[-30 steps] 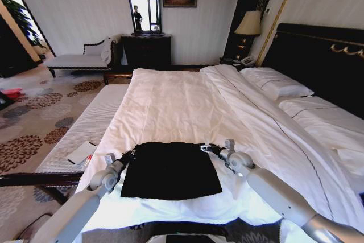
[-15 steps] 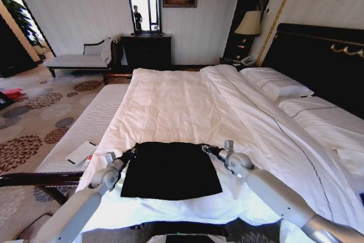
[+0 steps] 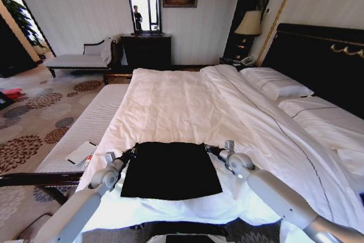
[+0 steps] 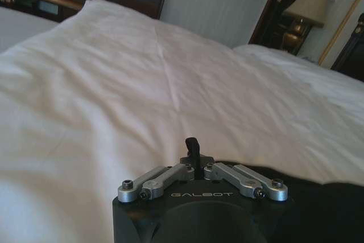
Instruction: Fold the clothes on the bed.
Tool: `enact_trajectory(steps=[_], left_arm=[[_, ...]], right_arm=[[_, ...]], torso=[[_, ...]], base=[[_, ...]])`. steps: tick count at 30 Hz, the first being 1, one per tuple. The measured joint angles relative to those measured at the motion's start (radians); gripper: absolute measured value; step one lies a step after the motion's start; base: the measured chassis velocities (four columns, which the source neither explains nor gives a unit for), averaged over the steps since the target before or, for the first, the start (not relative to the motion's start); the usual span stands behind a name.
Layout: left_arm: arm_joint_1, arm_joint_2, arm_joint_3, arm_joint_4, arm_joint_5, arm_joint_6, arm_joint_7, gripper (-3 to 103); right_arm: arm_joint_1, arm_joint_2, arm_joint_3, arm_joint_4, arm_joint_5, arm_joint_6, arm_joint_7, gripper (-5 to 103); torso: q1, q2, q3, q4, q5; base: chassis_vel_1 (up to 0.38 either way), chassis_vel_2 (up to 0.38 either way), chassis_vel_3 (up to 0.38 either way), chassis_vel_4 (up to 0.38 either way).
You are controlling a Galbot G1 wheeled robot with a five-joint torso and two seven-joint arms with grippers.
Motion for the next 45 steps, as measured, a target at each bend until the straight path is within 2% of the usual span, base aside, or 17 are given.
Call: enact_trajectory(steps=[7, 13, 18, 27, 31, 35, 38, 45], left_arm=[[-0.067, 0.000, -0.002, -0.011, -0.036, 0.000, -0.014, 2], [-0.121, 0.001, 0.008, 0.002, -0.065, 0.002, -0.022, 2], [-0.214, -0.016, 0.046, 0.064, -0.078, 0.004, -0.026, 2], [-0.369, -0.003, 0.143, 0.138, -0.127, 0.006, -0.032, 2], [-0.458, -0.021, 0.198, 0.229, -0.134, 0.003, -0.016, 2], [-0.493, -0.048, 0.212, 0.280, -0.126, -0.001, -0.011, 2], [-0.499, -0.056, 0.210, 0.276, -0.122, -0.008, -0.012, 2], [-0.511, -0.026, 0.157, 0.151, -0.173, -0.013, -0.036, 2]], right_arm=[[0.063, 0.028, 0.020, -0.037, 0.030, 0.055, 0.047, 0], [0.111, 0.033, 0.019, -0.058, 0.049, 0.064, 0.056, 0], [0.166, 0.054, -0.003, -0.116, 0.057, 0.075, 0.062, 0], [0.242, 0.092, -0.056, -0.209, 0.053, 0.101, 0.059, 0], [0.281, 0.118, -0.079, -0.272, 0.051, 0.108, 0.049, 0], [0.292, 0.132, -0.082, -0.299, 0.043, 0.116, 0.047, 0], [0.290, 0.133, -0.065, -0.285, 0.043, 0.118, 0.048, 0], [0.285, 0.084, 0.016, -0.143, 0.079, 0.119, 0.059, 0]], torso=[[0.000, 0.000, 0.000, -0.0001, 0.0000], [0.000, 0.000, 0.000, -0.0002, 0.0000], [0.000, 0.000, 0.000, 0.0000, -0.0002], [0.000, 0.000, 0.000, 0.0000, 0.0003], [0.000, 0.000, 0.000, 0.0001, 0.0001], [0.000, 0.000, 0.000, -0.0001, 0.0000], [0.000, 0.000, 0.000, -0.0003, 0.0000], [0.000, 0.000, 0.000, 0.0000, -0.0001]], base=[[0.000, 0.000, 0.000, 0.000], [0.000, 0.000, 0.000, 0.000], [0.000, 0.000, 0.000, 0.000], [0.000, 0.000, 0.000, 0.000], [0.000, 0.000, 0.000, 0.000], [0.000, 0.000, 0.000, 0.000], [0.000, 0.000, 0.000, 0.000], [0.000, 0.000, 0.000, 0.000]])
